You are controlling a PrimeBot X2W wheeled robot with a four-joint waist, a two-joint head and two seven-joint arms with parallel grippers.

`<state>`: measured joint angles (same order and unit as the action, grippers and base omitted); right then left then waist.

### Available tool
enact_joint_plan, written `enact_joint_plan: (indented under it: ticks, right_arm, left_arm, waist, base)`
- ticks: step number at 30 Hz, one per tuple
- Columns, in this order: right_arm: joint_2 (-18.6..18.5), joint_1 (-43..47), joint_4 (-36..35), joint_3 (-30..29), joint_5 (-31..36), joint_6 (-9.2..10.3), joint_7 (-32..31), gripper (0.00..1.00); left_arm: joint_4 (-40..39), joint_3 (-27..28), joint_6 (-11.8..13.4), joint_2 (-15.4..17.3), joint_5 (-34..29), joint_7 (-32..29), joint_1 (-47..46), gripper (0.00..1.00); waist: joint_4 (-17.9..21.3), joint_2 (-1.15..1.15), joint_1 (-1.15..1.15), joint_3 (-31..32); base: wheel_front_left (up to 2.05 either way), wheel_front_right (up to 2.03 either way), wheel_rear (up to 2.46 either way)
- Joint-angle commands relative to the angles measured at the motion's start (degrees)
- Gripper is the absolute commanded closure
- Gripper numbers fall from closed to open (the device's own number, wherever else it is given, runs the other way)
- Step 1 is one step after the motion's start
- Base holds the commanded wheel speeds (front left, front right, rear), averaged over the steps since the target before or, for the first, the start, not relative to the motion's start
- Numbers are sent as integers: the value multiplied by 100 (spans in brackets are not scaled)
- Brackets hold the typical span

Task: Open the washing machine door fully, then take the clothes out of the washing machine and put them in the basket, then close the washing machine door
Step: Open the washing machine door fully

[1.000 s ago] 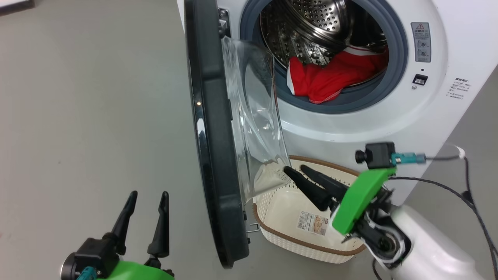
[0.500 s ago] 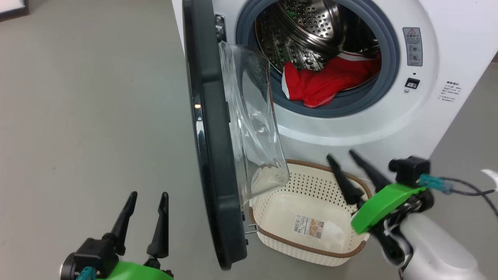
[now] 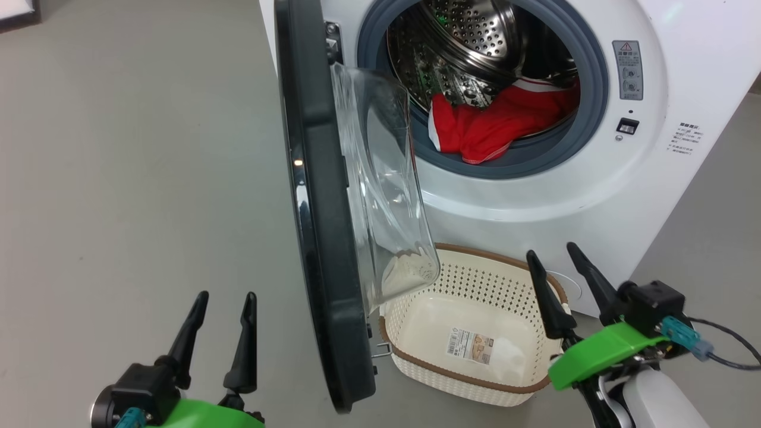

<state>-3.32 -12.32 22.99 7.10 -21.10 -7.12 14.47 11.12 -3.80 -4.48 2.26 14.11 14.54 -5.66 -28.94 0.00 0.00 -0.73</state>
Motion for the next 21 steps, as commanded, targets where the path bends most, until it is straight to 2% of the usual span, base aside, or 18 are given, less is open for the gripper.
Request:
enact_joint_plan:
  ticks: [1, 21]
  right_arm:
    - [20, -26, -168, 64, 22, -36, 52, 0]
    - [44, 187, -248, 18, -159, -36, 52, 0]
  left_arm:
    - [-170, 190, 48, 62, -11, 46, -72, 0]
    - [-123, 225, 68, 62, 66, 46, -24, 0]
  waist:
    - [0, 0, 0, 6]
    - [16, 0, 0, 114]
  base:
    - [0, 0, 0]
    - [0, 0, 0]
